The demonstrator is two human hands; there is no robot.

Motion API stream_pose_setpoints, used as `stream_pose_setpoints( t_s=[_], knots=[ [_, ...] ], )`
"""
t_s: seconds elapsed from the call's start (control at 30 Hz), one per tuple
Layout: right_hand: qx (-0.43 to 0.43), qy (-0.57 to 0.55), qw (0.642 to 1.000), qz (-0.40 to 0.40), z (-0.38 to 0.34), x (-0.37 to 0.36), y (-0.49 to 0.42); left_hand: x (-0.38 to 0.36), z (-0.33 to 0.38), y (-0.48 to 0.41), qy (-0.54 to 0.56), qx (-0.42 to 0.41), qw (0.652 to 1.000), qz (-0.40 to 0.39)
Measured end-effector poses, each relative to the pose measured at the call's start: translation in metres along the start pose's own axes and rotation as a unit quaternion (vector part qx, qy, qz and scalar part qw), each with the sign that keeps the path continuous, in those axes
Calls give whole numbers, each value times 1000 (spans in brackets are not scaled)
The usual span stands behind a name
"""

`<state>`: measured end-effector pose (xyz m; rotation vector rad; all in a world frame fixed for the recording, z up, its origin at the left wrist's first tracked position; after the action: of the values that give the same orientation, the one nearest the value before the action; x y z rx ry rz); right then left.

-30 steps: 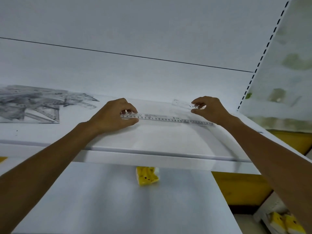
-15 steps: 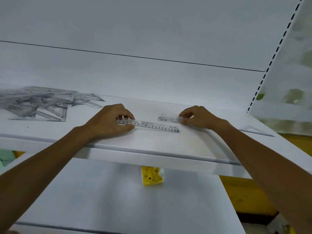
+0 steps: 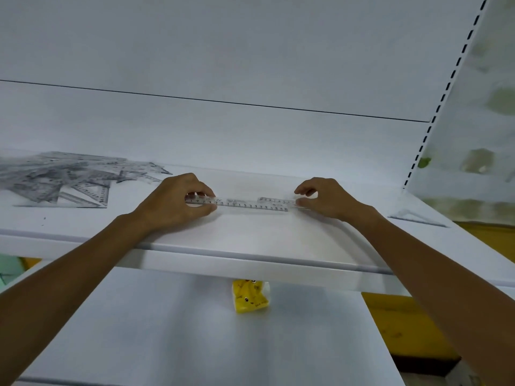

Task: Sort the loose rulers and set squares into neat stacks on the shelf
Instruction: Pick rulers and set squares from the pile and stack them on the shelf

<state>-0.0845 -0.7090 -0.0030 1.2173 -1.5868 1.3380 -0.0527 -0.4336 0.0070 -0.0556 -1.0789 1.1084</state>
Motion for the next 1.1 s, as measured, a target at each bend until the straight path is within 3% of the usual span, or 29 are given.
stream_pose_setpoints(
  t_s=[0.17, 0.4, 0.53, 1.1],
  knots=[
    [-38, 57, 995, 77, 20, 27, 50, -1, 5, -18, 13, -5, 999, 35],
    [-45, 96, 994, 36, -1, 26, 125, -58, 35, -62, 65, -7, 998, -10],
    [5, 163, 974, 158, -27, 21, 158, -95, 57, -81, 80, -22, 995, -51],
    [8, 213, 948, 238, -29, 19, 161, -138, 33, -93, 83, 53, 990, -100]
  ],
)
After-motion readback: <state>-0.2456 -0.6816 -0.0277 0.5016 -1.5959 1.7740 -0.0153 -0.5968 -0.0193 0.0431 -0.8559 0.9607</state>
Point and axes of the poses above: each hand's wrist, its own y-axis away from the middle knuckle, its own x-axis out of the back of the hand, z = x × y, the point moved 8 cm from there along -y, towards the middle knuckle, and after that the axes turned 11 degrees about y, right-handed, at the moved point
